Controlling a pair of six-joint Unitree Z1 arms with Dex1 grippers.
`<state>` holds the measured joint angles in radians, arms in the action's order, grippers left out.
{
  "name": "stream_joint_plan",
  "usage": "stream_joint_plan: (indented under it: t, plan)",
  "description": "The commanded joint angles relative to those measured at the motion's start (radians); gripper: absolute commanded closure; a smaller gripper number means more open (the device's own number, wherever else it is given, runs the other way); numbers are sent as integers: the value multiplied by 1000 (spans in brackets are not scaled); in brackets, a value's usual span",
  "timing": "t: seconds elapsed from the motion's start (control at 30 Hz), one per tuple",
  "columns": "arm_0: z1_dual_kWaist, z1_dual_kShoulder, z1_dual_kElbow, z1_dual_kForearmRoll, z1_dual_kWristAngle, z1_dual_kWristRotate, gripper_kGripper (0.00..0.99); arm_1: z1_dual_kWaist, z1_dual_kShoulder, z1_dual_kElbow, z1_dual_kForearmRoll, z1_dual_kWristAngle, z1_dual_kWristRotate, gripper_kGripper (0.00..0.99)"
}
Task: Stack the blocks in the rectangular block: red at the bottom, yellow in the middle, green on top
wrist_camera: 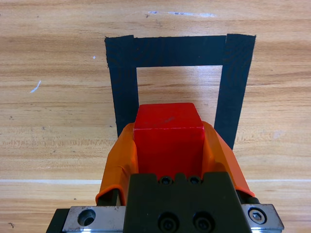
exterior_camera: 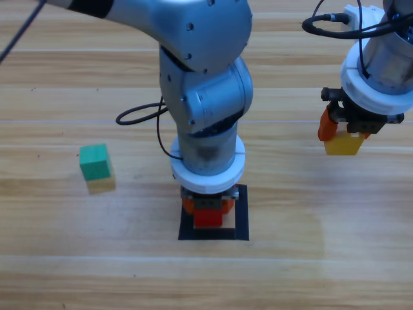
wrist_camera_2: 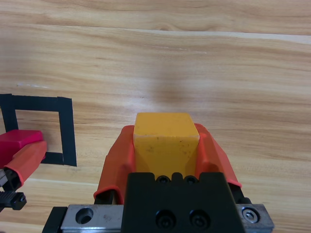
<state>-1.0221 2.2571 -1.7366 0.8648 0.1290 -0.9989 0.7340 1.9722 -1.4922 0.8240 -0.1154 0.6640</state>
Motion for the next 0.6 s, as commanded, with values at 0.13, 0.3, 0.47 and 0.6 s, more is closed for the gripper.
stream_joint_plan:
  t: [0.13,0.3,0.47,0.6]
  plan:
    - [-16,68,9,-36,-5,14,895,-30,31,1,4,8,-14,990]
    - [-21,81,9,-53,-5,19,893,-30,36,0,4,8,-20,990]
    - [-21,82,6,-58,1,22,892,-30,39,-2,3,8,-21,990]
    - [-21,85,3,-59,4,25,838,-30,39,-2,3,13,-23,990]
